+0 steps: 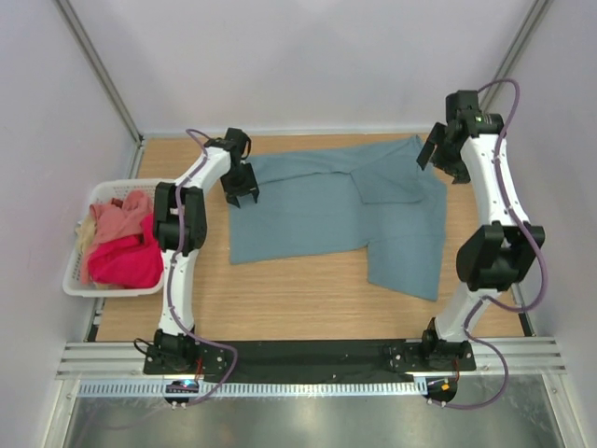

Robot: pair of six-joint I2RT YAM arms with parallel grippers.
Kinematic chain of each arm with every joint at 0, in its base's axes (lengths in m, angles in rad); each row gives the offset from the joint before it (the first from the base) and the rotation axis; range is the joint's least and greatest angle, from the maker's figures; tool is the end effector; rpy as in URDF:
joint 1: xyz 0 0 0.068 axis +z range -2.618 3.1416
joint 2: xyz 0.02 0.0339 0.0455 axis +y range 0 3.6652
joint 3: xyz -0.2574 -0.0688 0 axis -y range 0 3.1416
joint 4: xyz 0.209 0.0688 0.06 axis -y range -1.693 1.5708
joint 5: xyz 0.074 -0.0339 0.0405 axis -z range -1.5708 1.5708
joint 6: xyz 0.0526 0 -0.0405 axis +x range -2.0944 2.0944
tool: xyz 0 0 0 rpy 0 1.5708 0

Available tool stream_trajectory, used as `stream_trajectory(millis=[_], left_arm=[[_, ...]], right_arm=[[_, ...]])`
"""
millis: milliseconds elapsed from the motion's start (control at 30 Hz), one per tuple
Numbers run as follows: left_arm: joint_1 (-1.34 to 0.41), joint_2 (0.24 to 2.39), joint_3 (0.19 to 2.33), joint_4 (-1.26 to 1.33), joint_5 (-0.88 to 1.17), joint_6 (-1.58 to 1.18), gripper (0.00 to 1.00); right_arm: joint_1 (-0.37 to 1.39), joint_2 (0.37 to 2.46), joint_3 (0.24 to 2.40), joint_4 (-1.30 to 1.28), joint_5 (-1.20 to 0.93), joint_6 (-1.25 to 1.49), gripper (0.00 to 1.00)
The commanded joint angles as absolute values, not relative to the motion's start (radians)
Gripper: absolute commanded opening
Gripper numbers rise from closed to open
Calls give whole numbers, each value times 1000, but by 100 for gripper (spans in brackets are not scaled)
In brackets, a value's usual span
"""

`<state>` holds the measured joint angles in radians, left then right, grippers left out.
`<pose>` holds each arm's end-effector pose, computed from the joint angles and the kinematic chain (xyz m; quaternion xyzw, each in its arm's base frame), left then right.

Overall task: Fold and stack the t-shirts
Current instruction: Fold the tshirt

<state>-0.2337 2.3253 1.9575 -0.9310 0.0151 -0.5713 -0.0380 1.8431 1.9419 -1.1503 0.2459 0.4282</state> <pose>0.4346 -0.1043 0.1599 -0.1654 0.9768 -0.0600 0.1218 0.3526 -0.0262 0.3332 0.2522 0.9260 -0.0669 0.2729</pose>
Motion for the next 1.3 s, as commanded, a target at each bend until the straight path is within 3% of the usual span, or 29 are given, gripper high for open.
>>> stream_trajectory(millis=[0, 167, 333, 600, 733, 867, 1267], left_arm=[[-172, 2373, 1996, -1015, -90, -491, 55], [-163, 2320, 2025, -1011, -85, -423, 56], [-222, 2163, 1936, -997, -44, -439, 61], [-262, 1772, 1432, -954, -141, -541, 59], [-256, 1614, 1223, -907, -144, -580, 56], [-235, 1580, 1109, -839, -94, -615, 52], [-206, 1713, 1123, -776, -26, -637, 50]], right_arm=[[-61, 1737, 1736, -1143, 115, 462, 84], [-89, 1594, 1453, -1109, 49, 457, 75], [-89, 1551, 1315, -1140, 63, 437, 70], [-69, 1479, 1244, -1106, -20, 422, 57], [-55, 1463, 1221, -1095, -9, 411, 56], [-55, 1448, 1169, -1071, -40, 420, 57], [-106, 1382, 1045, -999, -24, 486, 57]])
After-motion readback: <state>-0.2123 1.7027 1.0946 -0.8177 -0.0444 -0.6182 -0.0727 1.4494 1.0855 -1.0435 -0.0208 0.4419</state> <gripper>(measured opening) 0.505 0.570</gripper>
